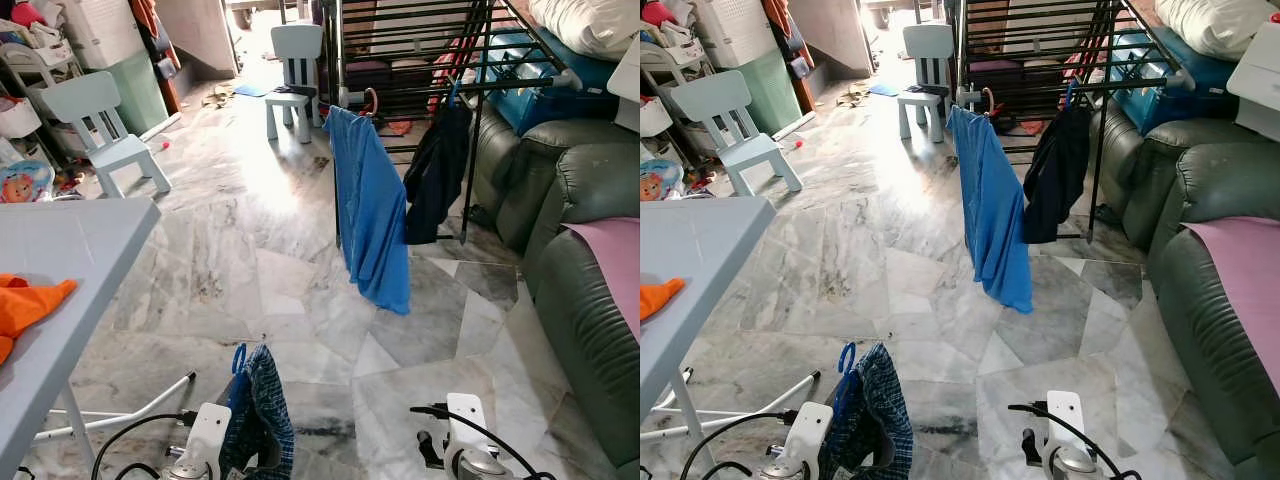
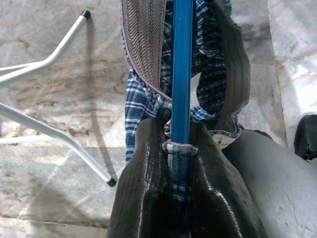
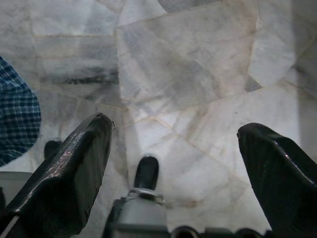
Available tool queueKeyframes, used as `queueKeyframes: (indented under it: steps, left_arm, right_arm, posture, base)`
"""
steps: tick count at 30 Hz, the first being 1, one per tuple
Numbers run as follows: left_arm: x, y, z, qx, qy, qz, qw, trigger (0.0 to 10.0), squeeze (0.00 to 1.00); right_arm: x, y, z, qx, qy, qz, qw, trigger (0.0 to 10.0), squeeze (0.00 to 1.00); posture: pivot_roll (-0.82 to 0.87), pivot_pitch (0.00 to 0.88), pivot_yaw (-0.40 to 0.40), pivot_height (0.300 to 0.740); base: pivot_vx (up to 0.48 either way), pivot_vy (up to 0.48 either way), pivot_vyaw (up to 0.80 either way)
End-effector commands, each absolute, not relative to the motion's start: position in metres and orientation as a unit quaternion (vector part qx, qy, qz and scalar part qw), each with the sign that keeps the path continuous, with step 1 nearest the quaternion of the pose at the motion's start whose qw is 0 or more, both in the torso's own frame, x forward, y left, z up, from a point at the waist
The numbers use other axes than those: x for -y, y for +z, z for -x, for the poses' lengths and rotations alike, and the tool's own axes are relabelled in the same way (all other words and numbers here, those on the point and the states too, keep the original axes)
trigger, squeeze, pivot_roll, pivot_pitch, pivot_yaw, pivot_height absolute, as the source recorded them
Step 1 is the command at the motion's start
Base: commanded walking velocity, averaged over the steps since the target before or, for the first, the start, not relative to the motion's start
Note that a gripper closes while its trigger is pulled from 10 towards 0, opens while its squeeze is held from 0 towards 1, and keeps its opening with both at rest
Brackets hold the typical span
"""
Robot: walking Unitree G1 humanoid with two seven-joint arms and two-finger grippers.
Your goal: Hang hanger
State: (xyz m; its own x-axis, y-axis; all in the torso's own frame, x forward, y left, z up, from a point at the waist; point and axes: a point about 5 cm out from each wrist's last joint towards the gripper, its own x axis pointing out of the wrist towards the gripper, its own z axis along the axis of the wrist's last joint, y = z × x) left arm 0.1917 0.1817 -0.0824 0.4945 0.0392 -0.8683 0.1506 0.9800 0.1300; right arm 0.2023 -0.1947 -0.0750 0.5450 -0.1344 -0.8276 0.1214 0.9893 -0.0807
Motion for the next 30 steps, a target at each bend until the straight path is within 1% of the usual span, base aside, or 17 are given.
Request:
queueKeyframes:
  steps: [1, 6, 11, 14, 16, 20, 24, 30]
  left_arm:
    - [-0.185, -0.075, -0.205, -0.485, -0.026, -0.102, 0.868, 10.0, 0.00]
    - [-0.180, -0.065, -0.224, -0.461, -0.020, -0.094, 0.882, 10.0, 0.00]
    - [-0.178, -0.063, -0.227, -0.460, -0.033, -0.109, 0.881, 10.0, 0.00]
    - [-0.178, -0.064, -0.225, -0.464, -0.035, -0.117, 0.877, 10.0, 0.00]
    - [-0.180, -0.068, -0.219, -0.474, -0.033, -0.126, 0.871, 10.0, 0.00]
    - [-0.181, -0.070, -0.215, -0.479, -0.028, -0.121, 0.869, 10.0, 0.00]
    - [-0.188, -0.076, -0.203, -0.493, -0.024, -0.129, 0.860, 10.0, 0.00]
    - [-0.192, -0.077, -0.199, -0.497, -0.020, -0.132, 0.858, 10.0, 0.00]
  right_arm:
    - [0.195, -0.077, -0.198, -0.483, -0.065, 0.022, 0.873, 10.0, 0.00]
    - [0.200, -0.076, -0.198, -0.482, -0.065, 0.033, 0.873, 10.0, 0.00]
    - [0.201, -0.076, -0.198, -0.482, -0.061, 0.041, 0.873, 10.0, 0.00]
    - [0.201, -0.077, -0.197, -0.483, -0.059, 0.043, 0.873, 10.0, 0.00]
    - [0.201, -0.078, -0.194, -0.489, -0.060, 0.035, 0.870, 10.0, 0.00]
    - [0.201, -0.079, -0.192, -0.492, -0.057, 0.031, 0.868, 10.0, 0.00]
    - [0.200, -0.081, -0.189, -0.496, -0.055, 0.027, 0.866, 10.0, 0.00]
    - [0.199, -0.082, -0.188, -0.498, -0.046, 0.032, 0.866, 10.0, 0.00]
  posture:
    - [-0.09, 0.000, 0.109, 0.740]
    - [-0.09, 0.000, 0.106, 0.740]
    - [-0.10, 0.000, 0.107, 0.740]
    - [-0.10, 0.000, 0.109, 0.740]
    - [-0.11, 0.000, 0.110, 0.740]
    - [-0.11, 0.000, 0.110, 0.740]
    - [-0.10, 0.000, 0.107, 0.740]
    - [-0.09, 0.000, 0.099, 0.740]
  base:
    - [0.000, 0.000, 0.00]
    - [0.000, 0.000, 0.00]
    - [0.000, 0.000, 0.00]
    - [0.000, 0.000, 0.00]
    - [0.000, 0.000, 0.00]
    - [0.000, 0.000, 0.00]
    - [0.000, 0.000, 0.00]
    - [0.000, 0.000, 0.00]
